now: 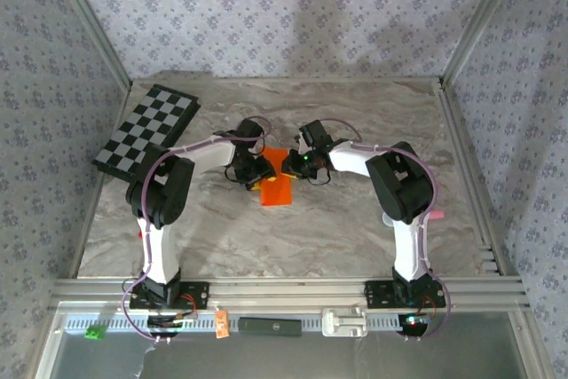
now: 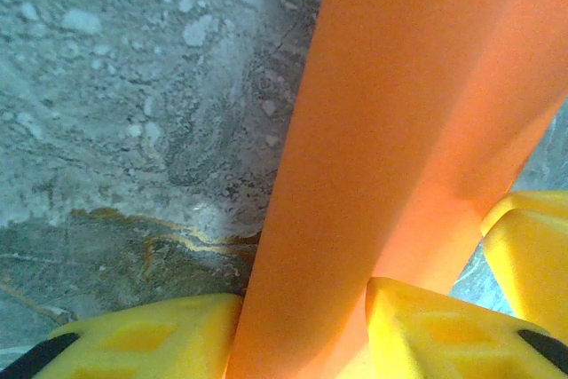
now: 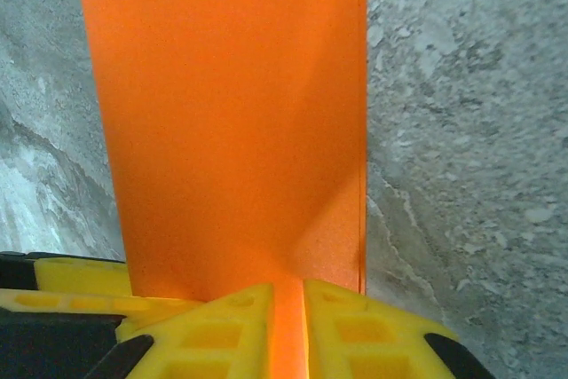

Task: Fold a paper plane with a square sheet of paper (pick it up from the middle)
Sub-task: Hold the square sheet of paper at the center of the table, then first fold in half a square sheet of paper at the center of the table.

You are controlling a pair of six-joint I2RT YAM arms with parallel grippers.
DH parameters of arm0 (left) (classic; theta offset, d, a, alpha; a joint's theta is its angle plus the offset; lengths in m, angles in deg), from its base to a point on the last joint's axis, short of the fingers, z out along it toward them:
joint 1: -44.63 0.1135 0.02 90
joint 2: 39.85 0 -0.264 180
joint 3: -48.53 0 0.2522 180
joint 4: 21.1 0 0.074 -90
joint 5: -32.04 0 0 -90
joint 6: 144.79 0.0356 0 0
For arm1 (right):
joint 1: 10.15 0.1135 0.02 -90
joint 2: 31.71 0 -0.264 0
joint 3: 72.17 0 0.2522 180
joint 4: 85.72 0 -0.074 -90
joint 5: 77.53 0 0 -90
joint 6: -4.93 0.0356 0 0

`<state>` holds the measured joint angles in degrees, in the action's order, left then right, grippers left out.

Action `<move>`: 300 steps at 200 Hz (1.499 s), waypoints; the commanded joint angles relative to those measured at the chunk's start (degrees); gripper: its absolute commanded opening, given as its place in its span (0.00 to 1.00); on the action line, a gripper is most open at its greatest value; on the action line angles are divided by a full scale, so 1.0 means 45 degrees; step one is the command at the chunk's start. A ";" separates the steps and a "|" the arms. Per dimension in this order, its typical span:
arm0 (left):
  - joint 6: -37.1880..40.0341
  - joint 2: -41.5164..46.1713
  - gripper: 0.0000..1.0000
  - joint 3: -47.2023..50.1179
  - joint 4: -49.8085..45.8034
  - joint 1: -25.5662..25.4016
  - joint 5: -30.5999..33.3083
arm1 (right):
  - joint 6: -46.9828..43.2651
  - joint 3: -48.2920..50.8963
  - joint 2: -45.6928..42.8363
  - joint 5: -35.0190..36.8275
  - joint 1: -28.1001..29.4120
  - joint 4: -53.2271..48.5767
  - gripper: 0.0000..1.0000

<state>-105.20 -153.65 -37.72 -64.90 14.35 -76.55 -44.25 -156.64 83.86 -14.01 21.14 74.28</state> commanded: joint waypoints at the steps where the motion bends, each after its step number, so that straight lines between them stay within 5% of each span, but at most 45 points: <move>1: 0.0278 -0.1962 0.46 0.0972 -0.0751 -0.0286 0.1109 | -0.0325 -0.0388 0.0192 -0.0230 0.0117 -0.0429 0.17; 106: 0.0372 -0.1628 0.45 0.0692 -0.0966 -0.0286 0.1104 | -0.0939 -0.0038 0.0761 0.0672 0.0020 -0.1882 0.15; 188: 0.0720 0.2554 0.51 -0.0191 -0.1332 0.1051 0.1754 | -0.1780 -0.0689 0.1475 0.2100 0.0010 -0.4040 0.12; 238: 0.1259 0.2685 0.27 0.0024 0.1112 0.1018 -0.1061 | -0.2007 -0.1547 0.1922 0.2639 0.0152 -0.5189 0.06; 300: 0.1434 0.0914 0.12 -0.0513 0.1366 0.0544 -0.2869 | -0.2078 -0.2152 0.2223 0.3051 0.0265 -0.6010 0.03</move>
<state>-100.20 -147.05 -38.52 -58.67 17.47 -84.90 -52.21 -167.90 88.64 -8.57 22.51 55.96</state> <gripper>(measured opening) 0.141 0.054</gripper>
